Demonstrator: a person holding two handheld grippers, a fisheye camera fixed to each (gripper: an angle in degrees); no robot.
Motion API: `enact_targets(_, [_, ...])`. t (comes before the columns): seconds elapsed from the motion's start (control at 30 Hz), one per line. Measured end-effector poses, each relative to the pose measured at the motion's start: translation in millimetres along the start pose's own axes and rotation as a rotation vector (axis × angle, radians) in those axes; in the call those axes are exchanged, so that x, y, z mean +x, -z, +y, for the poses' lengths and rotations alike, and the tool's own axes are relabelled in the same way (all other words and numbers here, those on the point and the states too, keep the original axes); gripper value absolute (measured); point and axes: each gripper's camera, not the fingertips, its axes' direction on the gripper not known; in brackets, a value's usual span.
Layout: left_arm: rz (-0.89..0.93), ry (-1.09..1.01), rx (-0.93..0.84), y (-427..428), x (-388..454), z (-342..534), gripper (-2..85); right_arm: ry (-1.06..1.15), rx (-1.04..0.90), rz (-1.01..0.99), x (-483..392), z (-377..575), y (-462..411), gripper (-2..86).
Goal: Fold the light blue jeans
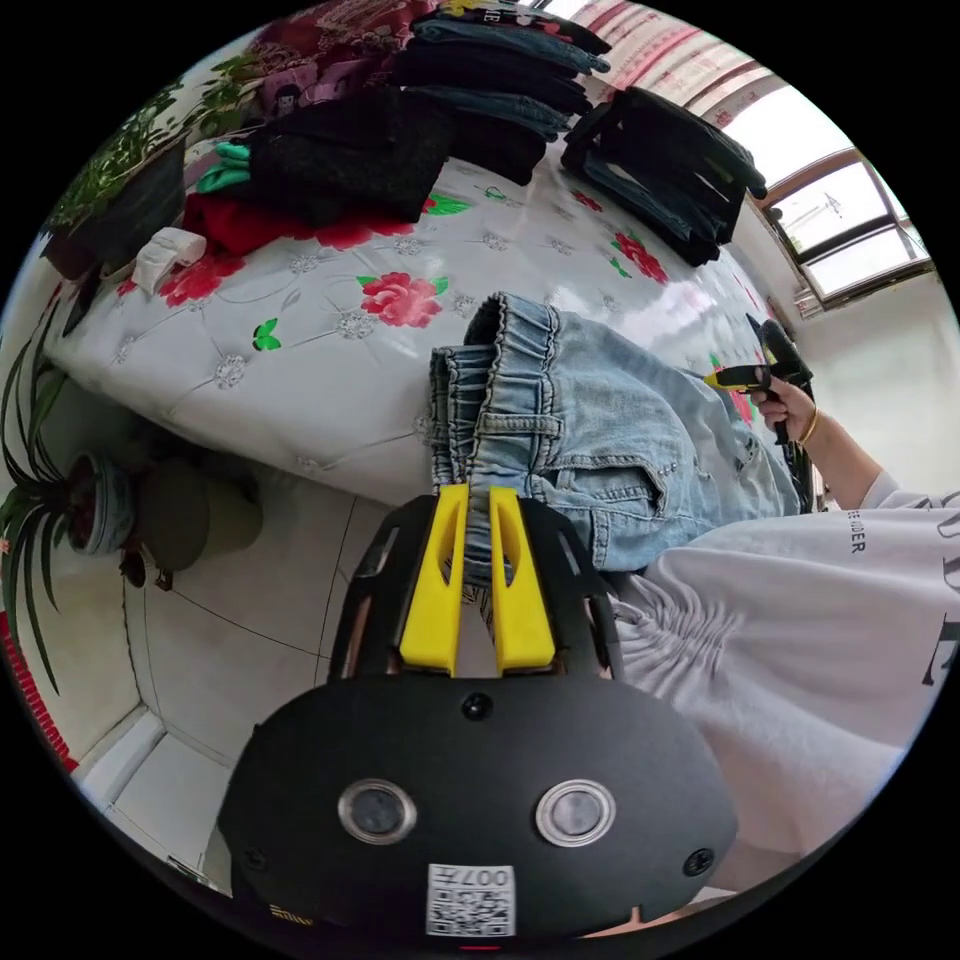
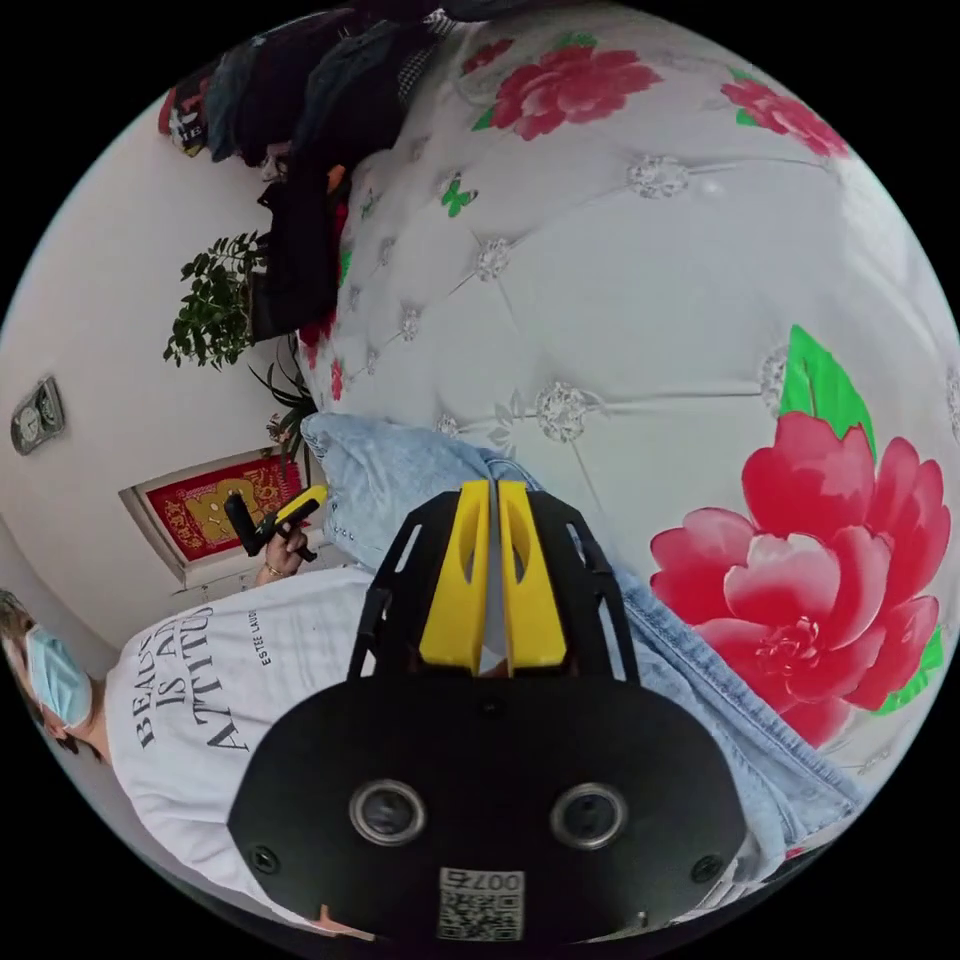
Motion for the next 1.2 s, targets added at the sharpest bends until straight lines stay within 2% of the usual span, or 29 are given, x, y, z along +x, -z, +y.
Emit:
enact_targets(0.07, [-0.006, 0.027, 0.01, 6.9, -5.7, 12.6, 4.8, 0.017, 0.167, -0.096, 5.5, 1.3, 39.9, 0.4])
enact_targets(0.13, [-0.003, 0.063, 0.027, 12.8, -12.7, 25.0, 5.2, -0.011, 0.209, -0.133, 12.5, -0.2, 53.9, 0.2])
enact_targets(0.23, [0.052, 0.127, 0.042, 13.1, -23.3, 39.1, 7.7, -0.075, 0.272, -0.033, 18.1, -1.0, 55.6, 0.6])
enact_targets(0.33, [0.109, 0.134, 0.025, 0.1, -20.4, 40.7, 10.5, -0.107, 0.396, -0.115, 26.3, 8.1, 62.6, 2.5])
enact_targets(0.43, [0.129, 0.096, -0.011, -18.5, -3.5, 30.7, 10.0, -0.024, 0.413, -0.091, 6.3, 20.1, 58.0, 4.2])
enact_targets(0.57, [0.008, -0.043, -0.135, -41.5, 29.3, 9.1, 2.4, 0.058, 0.359, 0.017, -21.6, 50.4, 35.5, 5.8])
enact_targets(0.63, [-0.016, -0.126, -0.106, -26.2, 46.4, 0.0, 0.8, 0.056, 0.369, 0.007, -21.9, 71.2, 31.3, 6.4])
enact_targets(0.77, [0.053, -0.319, 0.172, 64.9, 92.0, -23.1, -0.2, -0.009, 0.495, -0.036, -5.0, 130.7, 45.3, 7.6])
enact_targets(0.83, [0.017, -0.441, 0.244, 89.4, 118.0, -22.1, -0.2, -0.049, 0.556, -0.053, 3.9, 159.1, 55.2, 7.9])
enact_targets(0.9, [-0.123, -0.494, 0.244, 82.9, 131.0, -10.0, 0.3, -0.079, 0.626, -0.058, 11.5, 192.5, 64.8, 8.1])
enact_targets(0.93, [-0.164, -0.478, 0.224, 72.4, 127.5, -6.7, 0.5, -0.107, 0.681, -0.043, 17.2, 217.4, 69.6, 8.2])
enact_targets(1.0, [-0.27, -0.366, 0.003, -11.7, 91.1, 9.2, 1.7, -0.187, 0.771, -0.003, 30.2, 258.6, 73.0, 8.3])
enact_targets(1.07, [-0.204, -0.183, -0.16, -73.4, 56.9, 26.2, 2.2, -0.422, 0.917, 0.069, 56.3, 322.7, 70.7, 8.6])
enact_targets(1.1, [-0.129, -0.103, -0.101, -76.6, 45.8, 36.8, 2.2, -0.495, 0.959, 0.077, 62.9, 340.6, 69.6, 8.7])
enact_targets(1.2, [-0.079, -0.034, -0.063, -70.8, 40.5, 43.1, 2.1, -0.784, 1.199, 0.049, 86.6, 428.8, 61.3, 9.3])
